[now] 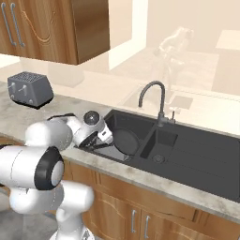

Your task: Move the pot and pan from the stove into the sink.

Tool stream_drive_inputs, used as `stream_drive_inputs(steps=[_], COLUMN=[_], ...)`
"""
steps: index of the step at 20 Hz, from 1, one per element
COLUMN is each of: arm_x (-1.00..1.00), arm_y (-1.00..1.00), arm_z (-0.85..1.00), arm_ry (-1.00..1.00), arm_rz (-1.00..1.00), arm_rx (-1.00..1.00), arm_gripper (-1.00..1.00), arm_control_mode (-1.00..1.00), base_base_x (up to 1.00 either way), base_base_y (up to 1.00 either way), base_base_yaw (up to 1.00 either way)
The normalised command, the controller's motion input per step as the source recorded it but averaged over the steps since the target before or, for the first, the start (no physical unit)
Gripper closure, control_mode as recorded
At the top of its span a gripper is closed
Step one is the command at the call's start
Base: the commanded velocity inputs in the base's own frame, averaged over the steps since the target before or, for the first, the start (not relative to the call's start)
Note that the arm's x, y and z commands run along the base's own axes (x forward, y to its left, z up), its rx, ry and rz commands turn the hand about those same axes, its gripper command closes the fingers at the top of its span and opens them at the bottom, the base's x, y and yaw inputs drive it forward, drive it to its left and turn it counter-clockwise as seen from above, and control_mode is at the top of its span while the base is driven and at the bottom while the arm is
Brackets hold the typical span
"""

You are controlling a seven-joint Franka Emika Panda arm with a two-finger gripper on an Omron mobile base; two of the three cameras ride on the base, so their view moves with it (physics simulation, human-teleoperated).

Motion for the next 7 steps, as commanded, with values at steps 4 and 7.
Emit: stream_drive_inputs(steps=[4, 7], arm_x=[-0.44, -0.66], arm_y=[0.01, 0.0], arm_z=[0.99, 0.92], arm_ry=[0.06, 0.05], arm_rz=[0.02, 0.02], arm_rx=[-0.06, -0.05], arm_gripper=[-1.0, -1.0], arm_control_mode=[-1.0, -1.0], base_base_x=[0.0, 0.0], base_base_y=[0.0, 0.0], base_base_yaw=[0.0, 0.0])
